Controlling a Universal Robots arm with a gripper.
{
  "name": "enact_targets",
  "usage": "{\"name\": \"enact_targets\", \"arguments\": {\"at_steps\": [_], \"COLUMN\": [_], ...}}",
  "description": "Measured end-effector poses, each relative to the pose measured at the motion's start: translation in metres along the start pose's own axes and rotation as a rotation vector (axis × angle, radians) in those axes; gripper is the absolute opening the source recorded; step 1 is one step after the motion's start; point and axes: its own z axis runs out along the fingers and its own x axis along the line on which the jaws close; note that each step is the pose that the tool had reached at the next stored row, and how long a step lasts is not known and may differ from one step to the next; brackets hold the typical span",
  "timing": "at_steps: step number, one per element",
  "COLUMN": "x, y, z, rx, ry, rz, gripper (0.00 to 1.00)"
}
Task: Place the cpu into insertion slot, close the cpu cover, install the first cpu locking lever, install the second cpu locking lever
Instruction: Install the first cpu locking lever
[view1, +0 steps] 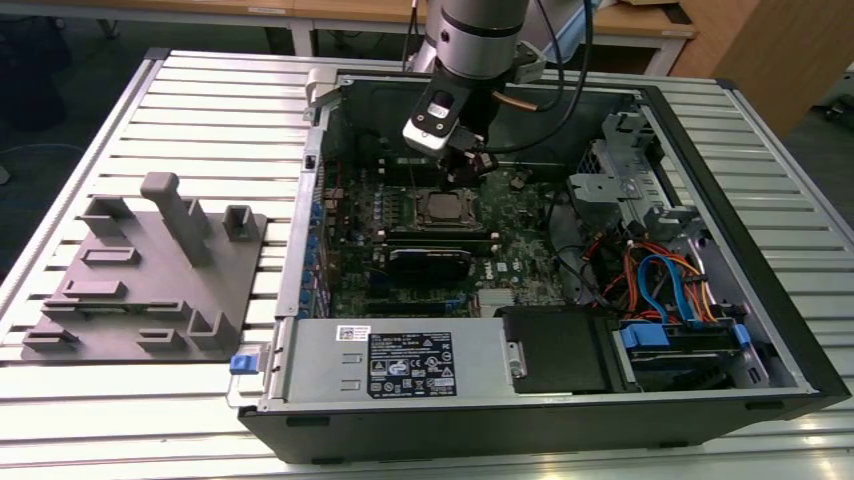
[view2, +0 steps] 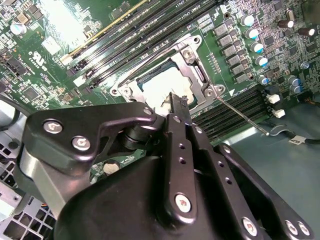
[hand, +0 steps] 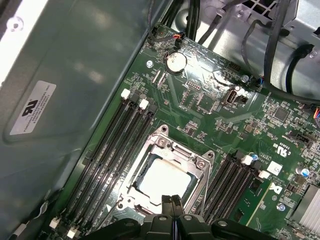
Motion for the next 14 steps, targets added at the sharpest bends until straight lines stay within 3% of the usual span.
{"name": "enact_targets", "arguments": {"at_steps": [10,14], "x": [0.0000,0.0000], "y": [0.0000,0.0000], "z": [0.0000,0.0000], "rx": [0.0001,0.0008], "ry": [-0.0001,-0.0008], "rz": [-0.004,-0.045], "gripper": [0.10,0.10]}}
